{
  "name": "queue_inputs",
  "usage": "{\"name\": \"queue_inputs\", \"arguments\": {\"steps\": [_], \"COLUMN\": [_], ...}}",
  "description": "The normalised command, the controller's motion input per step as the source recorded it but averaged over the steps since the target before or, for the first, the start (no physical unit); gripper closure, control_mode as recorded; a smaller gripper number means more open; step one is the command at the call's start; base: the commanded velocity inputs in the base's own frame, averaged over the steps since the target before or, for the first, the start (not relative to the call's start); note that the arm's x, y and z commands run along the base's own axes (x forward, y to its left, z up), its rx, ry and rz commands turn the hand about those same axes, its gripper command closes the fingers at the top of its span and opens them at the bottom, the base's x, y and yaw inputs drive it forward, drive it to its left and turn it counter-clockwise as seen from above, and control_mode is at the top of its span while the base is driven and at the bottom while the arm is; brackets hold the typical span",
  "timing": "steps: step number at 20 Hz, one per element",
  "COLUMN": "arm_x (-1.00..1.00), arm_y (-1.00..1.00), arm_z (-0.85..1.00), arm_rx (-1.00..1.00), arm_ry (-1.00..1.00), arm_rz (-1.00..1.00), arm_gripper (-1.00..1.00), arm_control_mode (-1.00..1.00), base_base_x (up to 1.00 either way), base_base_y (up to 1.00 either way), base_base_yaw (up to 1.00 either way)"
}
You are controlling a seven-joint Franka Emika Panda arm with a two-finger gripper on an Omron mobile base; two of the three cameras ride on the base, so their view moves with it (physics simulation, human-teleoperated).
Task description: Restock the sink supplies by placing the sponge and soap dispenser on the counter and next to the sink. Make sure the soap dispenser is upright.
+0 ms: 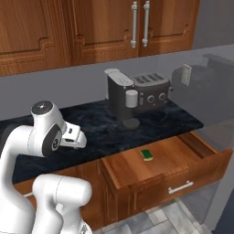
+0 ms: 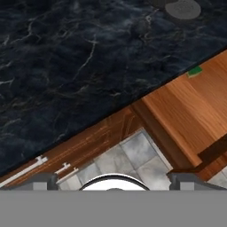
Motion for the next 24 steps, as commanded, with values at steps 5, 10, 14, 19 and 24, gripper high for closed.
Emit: {"name": "queue_inputs", "arguments": {"steps": [5, 10, 14, 19, 24], "arm_x": [0.00, 0.00, 0.00, 0.00, 0.03], "arm_y": [0.00, 0.00, 0.00, 0.00, -0.39], "arm_z": [0.00, 0.00, 0.00, 0.00, -0.12], "arm_rx": [0.00, 0.00, 0.00, 0.00, 0.05], "arm_ry": [0.00, 0.00, 0.00, 0.00, 0.00], "arm_rz": [0.00, 0.00, 0.00, 0.00, -0.04], "arm_gripper": [-1.00, -1.00, -1.00, -1.00, -1.00], "arm_control_mode": [1.00, 1.00, 1.00, 1.00, -1.00], "base_base_x": [0.38, 0.22, 0.14, 0.04, 0.00], "base_base_y": [-0.05, -0.27, -0.33, -0.11, 0.00], "base_base_yaw": [0.20, 0.18, 0.17, 0.08, 0.00]}}
